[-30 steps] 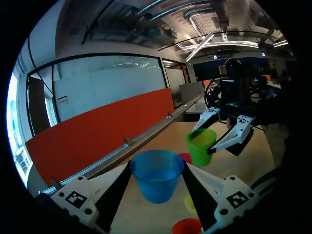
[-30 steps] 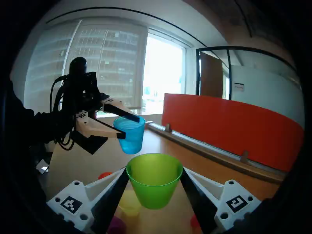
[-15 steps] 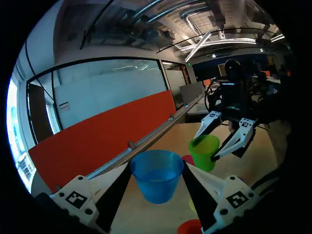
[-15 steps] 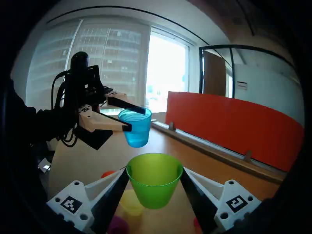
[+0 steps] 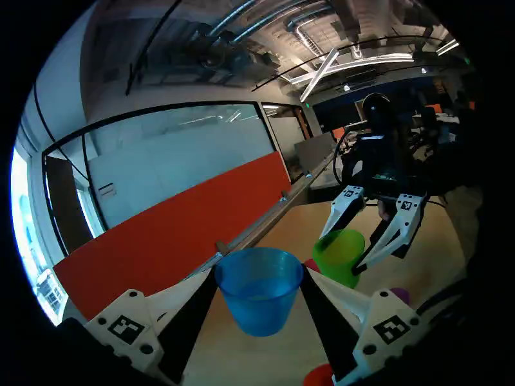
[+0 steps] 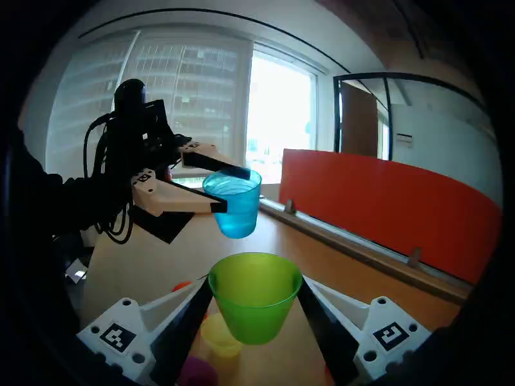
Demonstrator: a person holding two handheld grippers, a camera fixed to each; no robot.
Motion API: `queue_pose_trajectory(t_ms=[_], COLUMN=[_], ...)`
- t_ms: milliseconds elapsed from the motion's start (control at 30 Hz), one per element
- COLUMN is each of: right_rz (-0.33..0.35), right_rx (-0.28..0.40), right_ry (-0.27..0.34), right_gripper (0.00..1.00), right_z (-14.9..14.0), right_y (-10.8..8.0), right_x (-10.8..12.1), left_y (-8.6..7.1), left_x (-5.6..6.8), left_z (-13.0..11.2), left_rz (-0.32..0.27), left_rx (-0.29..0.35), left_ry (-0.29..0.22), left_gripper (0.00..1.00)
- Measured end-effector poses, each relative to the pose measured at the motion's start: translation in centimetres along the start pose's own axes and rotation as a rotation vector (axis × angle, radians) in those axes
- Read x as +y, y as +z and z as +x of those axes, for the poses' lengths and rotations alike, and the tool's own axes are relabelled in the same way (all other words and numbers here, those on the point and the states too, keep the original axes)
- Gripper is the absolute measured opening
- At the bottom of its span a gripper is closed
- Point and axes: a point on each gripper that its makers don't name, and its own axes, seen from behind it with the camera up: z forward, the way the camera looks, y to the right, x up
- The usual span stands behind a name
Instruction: Pour water
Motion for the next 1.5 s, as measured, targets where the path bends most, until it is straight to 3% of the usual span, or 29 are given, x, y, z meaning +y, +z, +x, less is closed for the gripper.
queue_pose_trajectory(t_ms=[600,1500], right_rz=[0.040,0.088], right_rx=[-0.007,-0.001], right_ry=[0.001,0.008], right_gripper=[0.93,0.93], right_z=[-0.2,0.0], right_y=[0.6,1.7], right_x=[-1.3,-2.8], left_y=[0.0,0.6], left_x=[-0.6,0.0], left_z=[1.3,2.1], left_rz=[0.022,0.028], left_rx=[0.028,0.036], left_ry=[0.069,0.201], left_gripper=[0.88,0.88])
